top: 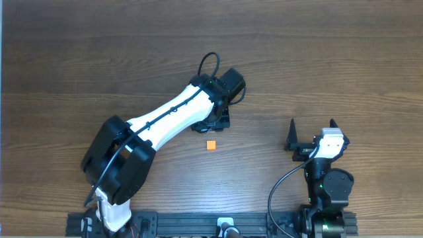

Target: Stack Cubes

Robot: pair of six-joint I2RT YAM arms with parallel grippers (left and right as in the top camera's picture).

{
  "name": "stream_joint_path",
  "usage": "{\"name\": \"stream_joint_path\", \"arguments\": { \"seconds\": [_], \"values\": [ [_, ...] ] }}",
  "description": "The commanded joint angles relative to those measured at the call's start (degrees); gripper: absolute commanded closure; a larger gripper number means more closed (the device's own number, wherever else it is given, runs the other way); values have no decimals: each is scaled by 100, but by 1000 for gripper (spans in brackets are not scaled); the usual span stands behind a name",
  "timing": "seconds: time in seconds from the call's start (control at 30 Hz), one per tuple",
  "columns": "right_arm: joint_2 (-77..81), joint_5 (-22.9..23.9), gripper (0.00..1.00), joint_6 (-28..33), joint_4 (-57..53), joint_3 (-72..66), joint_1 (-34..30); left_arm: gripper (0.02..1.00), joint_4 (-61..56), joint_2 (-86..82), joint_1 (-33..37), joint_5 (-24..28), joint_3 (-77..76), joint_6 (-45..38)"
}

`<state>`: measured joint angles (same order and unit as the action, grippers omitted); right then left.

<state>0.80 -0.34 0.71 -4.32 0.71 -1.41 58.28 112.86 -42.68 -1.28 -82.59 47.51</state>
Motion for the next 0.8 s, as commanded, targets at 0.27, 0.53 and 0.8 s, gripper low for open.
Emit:
{"name": "stream_joint_path", "arguments": {
  "seconds": [0.27,0.53,0.8],
  "values": [
    [-50,-68,7,44,2,-42,0,976,-129,136,22,37,52,-83],
    [-52,-68,9,44,0,-42,0,969,-125,138,44,15,52,-85],
    [-50,-68,7,44,0,-42,0,961,-105,140,48,-31,52,-85]
  ]
}}
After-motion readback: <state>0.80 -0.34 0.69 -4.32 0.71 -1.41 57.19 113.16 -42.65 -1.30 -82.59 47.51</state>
